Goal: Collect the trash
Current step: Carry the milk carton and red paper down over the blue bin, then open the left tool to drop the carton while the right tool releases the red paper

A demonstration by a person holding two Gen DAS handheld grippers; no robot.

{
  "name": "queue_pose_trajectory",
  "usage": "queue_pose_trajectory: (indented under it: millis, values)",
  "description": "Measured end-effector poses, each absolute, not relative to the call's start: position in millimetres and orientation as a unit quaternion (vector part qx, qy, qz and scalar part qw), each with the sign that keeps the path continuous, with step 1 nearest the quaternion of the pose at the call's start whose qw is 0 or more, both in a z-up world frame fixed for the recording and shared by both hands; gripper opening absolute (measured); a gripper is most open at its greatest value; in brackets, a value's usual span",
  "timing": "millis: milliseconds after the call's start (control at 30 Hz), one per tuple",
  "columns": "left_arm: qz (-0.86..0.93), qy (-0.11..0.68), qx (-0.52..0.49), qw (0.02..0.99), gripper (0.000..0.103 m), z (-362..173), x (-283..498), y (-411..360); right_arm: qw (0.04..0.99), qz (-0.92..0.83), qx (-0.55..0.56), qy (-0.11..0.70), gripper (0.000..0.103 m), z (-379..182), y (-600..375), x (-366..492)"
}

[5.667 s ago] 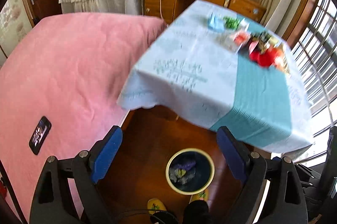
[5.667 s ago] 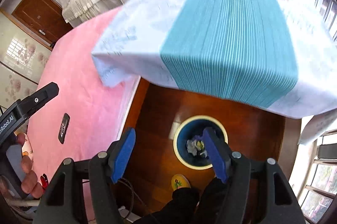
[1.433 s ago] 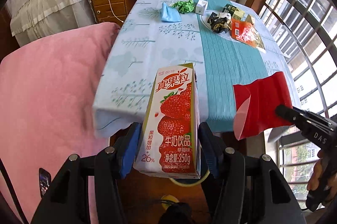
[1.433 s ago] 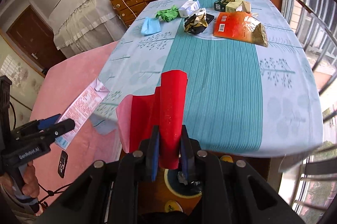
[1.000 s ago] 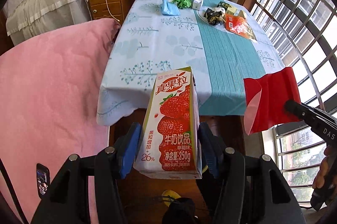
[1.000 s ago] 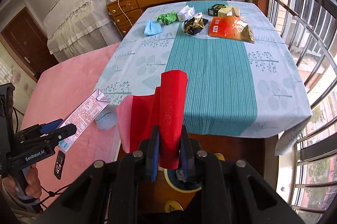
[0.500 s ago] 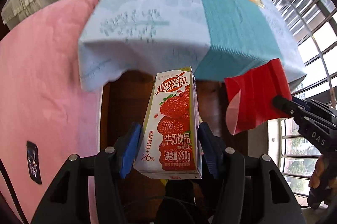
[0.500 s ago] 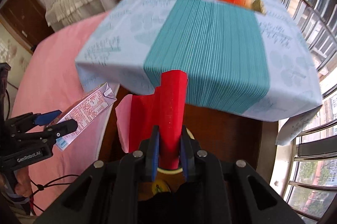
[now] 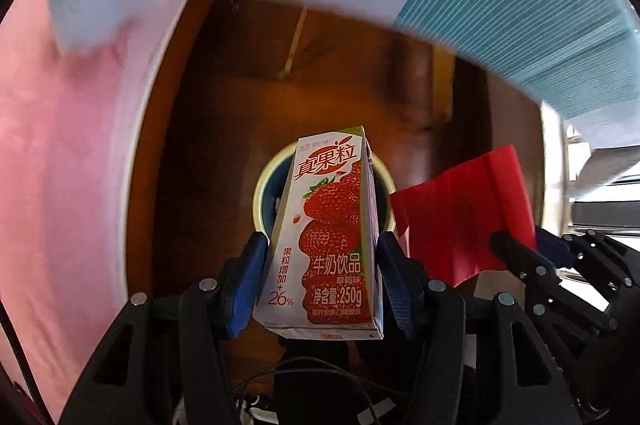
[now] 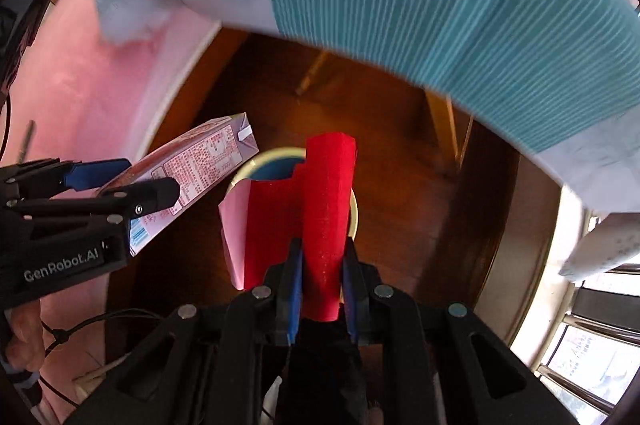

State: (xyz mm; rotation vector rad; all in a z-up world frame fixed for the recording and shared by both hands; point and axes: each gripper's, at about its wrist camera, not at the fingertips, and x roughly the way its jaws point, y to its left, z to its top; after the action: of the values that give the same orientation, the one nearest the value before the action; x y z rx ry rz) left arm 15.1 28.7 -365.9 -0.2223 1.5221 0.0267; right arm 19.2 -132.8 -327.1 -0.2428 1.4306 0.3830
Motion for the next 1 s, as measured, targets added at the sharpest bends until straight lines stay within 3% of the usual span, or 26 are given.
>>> queue_pose_trajectory:
  millis: [367, 433, 467, 500, 1000]
  values:
    - [0.021, 0.713, -0.127, 0.69, 0.056, -484, 5, 41, 0.734, 0.147, -0.117, 0.652, 0.018, -434, -121, 35]
    - [0.024, 0.711, -0.128, 0.692, 0.066, -495, 4, 42, 0.736, 0.143, -0.116, 0.652, 0.018, -444, -120, 36]
    - [0.026, 0.711, -0.125, 0.692, 0.082, -500, 3, 43, 0.736, 0.14, -0.115, 0.652, 0.018, -450, -120, 37]
    - [0.027, 0.711, -0.124, 0.692, 0.088, -503, 2, 44, 0.736, 0.139, -0.114, 0.653, 0.018, -455, -118, 37]
    - [0.078, 0.656, -0.129, 0.739, 0.088, -478, -4, 86, 0.724, 0.131, -0.096, 0.67, 0.019, -487, -104, 35]
